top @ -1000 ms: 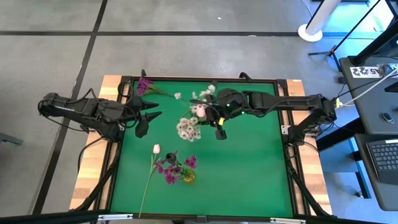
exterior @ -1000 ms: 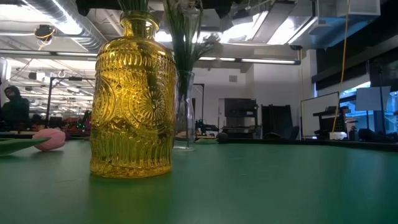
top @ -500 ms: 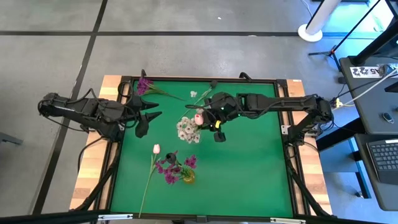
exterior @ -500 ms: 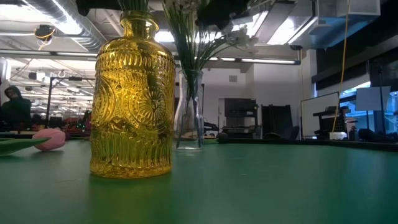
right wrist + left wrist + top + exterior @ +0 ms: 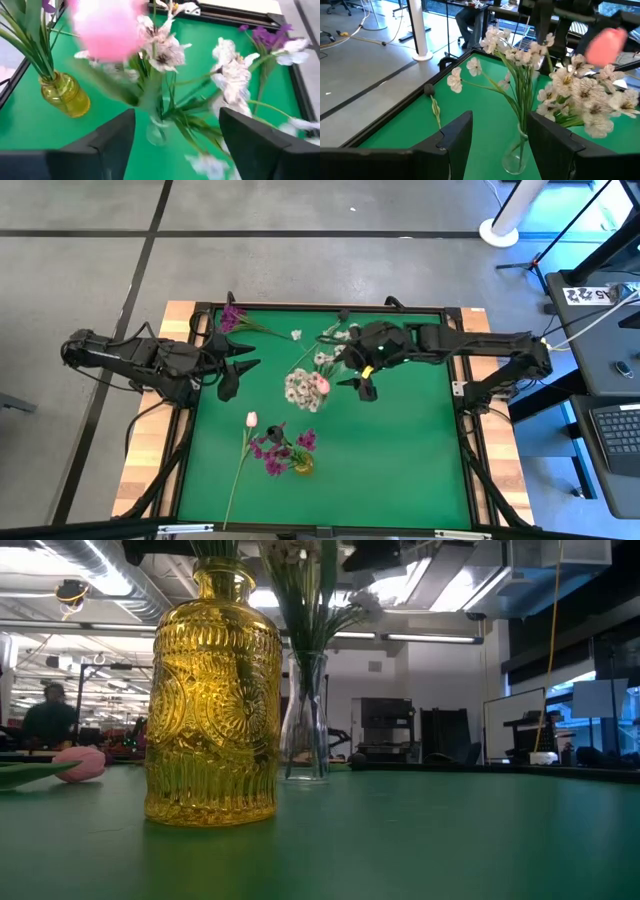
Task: Sort flowers into vase by color
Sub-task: Put the black flower into the yellow vase
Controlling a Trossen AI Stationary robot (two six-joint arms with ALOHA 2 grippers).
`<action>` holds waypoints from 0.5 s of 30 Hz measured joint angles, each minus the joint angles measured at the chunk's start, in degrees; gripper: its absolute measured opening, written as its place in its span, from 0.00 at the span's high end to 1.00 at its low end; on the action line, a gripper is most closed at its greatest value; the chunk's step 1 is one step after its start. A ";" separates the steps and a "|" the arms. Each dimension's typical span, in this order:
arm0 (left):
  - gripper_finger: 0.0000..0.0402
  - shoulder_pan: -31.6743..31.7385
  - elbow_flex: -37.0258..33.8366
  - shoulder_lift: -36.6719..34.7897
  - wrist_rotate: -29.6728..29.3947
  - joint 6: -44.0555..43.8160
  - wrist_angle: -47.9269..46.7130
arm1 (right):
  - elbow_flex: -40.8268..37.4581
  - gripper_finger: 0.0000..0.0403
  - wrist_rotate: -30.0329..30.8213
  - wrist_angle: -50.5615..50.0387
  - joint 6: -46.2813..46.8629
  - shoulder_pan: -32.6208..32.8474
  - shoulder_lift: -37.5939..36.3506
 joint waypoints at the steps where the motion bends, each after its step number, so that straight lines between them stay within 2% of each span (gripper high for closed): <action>1: 0.55 0.00 0.00 0.00 0.00 0.02 0.00 | 0.00 0.28 0.41 -1.01 0.54 0.00 -0.83; 8: 0.55 0.00 1.22 -0.90 -0.19 1.98 -0.41 | 0.00 0.26 3.84 -6.37 3.79 0.00 -8.82; 15: 0.55 1.65 5.39 -0.81 -5.01 4.32 -1.52 | 0.07 0.26 12.89 -7.84 5.07 -0.04 -13.95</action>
